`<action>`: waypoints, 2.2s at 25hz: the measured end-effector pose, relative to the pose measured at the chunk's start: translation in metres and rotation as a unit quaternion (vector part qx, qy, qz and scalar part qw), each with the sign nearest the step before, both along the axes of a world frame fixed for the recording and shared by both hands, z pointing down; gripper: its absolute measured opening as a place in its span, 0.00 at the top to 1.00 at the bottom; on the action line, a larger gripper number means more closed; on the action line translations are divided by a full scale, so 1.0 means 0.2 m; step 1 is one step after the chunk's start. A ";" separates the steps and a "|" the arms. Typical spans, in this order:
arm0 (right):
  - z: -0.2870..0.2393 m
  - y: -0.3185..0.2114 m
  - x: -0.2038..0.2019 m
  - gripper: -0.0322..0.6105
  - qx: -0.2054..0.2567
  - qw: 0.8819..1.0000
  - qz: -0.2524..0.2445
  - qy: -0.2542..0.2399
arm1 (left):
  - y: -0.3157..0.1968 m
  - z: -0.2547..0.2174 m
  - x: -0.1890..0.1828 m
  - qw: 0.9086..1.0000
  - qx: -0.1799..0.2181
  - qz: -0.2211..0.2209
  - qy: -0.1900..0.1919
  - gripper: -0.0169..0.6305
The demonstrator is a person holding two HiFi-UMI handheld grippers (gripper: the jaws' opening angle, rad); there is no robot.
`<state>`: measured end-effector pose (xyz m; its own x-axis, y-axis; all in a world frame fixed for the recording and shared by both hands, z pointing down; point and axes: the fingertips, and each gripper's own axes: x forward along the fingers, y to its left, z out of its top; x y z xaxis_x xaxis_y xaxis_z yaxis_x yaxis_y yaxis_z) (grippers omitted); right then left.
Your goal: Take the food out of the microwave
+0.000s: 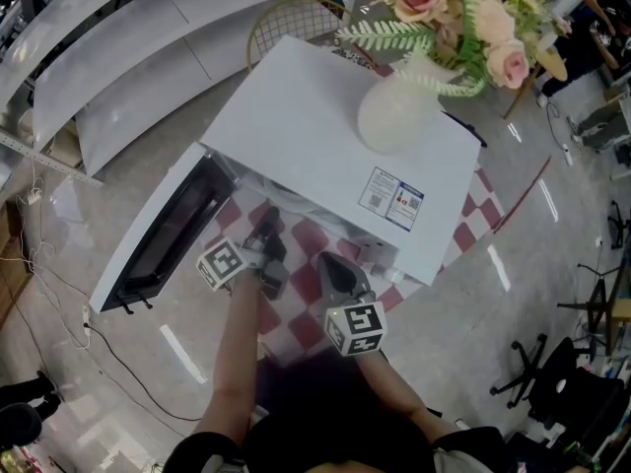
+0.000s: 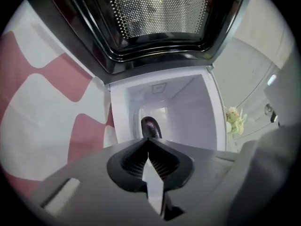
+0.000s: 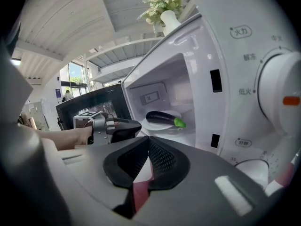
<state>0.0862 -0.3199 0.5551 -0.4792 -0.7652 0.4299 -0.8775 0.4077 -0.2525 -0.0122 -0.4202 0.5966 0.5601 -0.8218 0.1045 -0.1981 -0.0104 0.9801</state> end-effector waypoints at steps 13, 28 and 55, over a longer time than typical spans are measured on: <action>0.02 -0.02 0.02 0.95 -0.005 1.000 0.006 0.000 | -0.07 0.04 0.02 0.998 -0.021 -0.003 0.055 0.78; 0.04 -0.03 0.04 0.95 -0.008 1.000 0.010 0.000 | -0.11 0.05 0.07 0.998 -0.029 0.012 0.063 0.87; 0.03 -0.04 0.08 0.95 -0.005 1.000 0.016 -0.002 | -0.04 0.06 0.08 0.995 -0.047 -0.016 0.084 0.94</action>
<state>0.1021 -0.3282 0.5613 -0.4554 -0.7764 0.4358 -0.8895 0.3762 -0.2592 0.0030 -0.4275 0.6095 0.5505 -0.8301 0.0888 -0.0301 0.0865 0.9958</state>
